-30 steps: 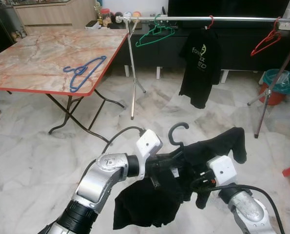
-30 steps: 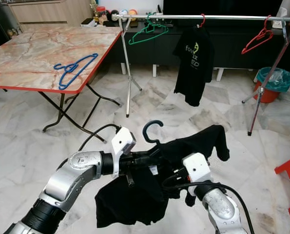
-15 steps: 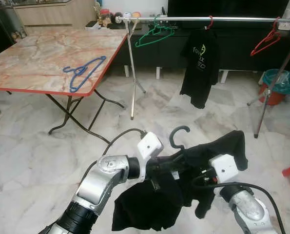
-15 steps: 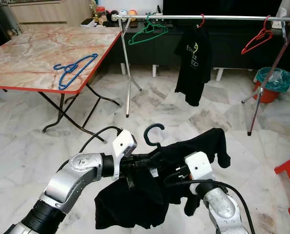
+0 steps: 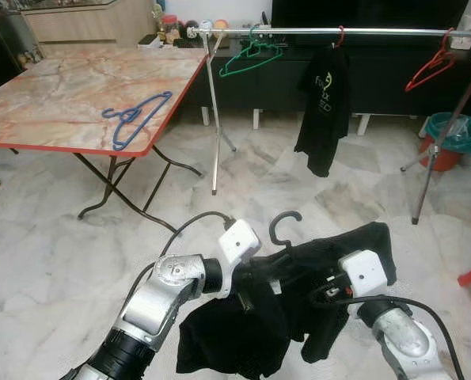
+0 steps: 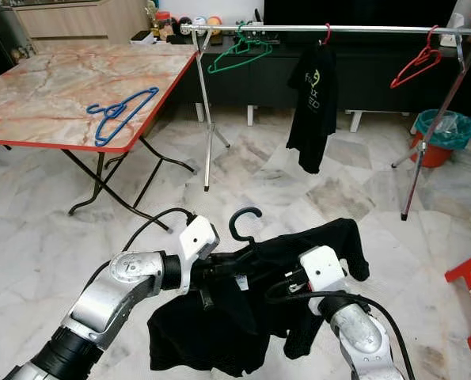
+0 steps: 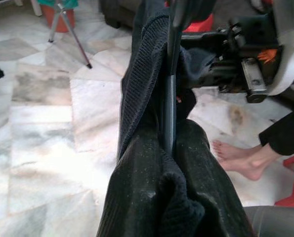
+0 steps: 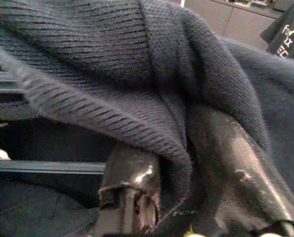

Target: Hang hanger

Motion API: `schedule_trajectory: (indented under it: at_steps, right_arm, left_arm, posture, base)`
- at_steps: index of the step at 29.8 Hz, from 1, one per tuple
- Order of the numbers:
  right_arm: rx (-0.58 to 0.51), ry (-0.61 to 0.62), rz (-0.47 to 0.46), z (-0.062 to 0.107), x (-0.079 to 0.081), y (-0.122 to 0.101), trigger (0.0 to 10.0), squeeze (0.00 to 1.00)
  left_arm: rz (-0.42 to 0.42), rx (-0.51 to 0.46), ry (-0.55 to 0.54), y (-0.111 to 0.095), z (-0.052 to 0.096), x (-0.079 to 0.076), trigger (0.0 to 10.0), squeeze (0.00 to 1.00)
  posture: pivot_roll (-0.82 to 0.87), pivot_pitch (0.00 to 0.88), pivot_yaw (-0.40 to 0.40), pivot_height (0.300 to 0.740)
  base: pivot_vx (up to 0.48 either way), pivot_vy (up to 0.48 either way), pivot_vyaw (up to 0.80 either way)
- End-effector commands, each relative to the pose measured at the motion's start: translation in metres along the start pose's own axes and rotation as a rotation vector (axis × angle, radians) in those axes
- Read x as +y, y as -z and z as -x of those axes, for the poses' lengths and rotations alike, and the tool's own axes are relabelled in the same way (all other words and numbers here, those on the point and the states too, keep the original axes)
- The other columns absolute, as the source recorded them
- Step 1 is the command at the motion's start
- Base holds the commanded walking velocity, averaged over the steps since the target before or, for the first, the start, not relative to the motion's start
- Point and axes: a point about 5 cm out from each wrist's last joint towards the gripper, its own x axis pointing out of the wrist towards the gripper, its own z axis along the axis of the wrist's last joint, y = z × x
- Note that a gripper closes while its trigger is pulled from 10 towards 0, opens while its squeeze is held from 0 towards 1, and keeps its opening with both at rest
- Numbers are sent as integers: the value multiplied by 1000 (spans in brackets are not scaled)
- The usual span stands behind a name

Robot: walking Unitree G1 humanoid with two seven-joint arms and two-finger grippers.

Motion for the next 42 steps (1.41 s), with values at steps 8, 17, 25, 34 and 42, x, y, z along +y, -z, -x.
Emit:
schedule_trajectory:
  at_steps: [8,17,25,34,42]
  right_arm:
    - [8,-4,37,-1,-3,-1,0,0]
    - [61,-18,84,1,-5,6,0,0]
    - [105,-38,124,1,-7,11,0,0]
    - [192,-120,160,7,-2,24,0,0]
    - [348,-121,206,17,-10,47,0,0]
  left_arm:
    - [-69,60,15,4,8,5,10000,0]
    - [-221,255,-32,32,23,22,10000,0]
    - [-434,498,-49,62,50,41,10000,0]
    - [-436,384,-82,51,65,55,10000,0]
    - [-420,256,-140,30,76,69,10000,0]
  posture:
    - [-62,0,56,740]
    - [-61,0,56,740]
    - [-63,0,55,740]
    - [-59,0,48,740]
    - [-60,0,48,740]
  base:
    - [0,0,0]
    - [0,0,0]
    - [0,0,0]
    - [0,0,0]
    - [0,0,0]
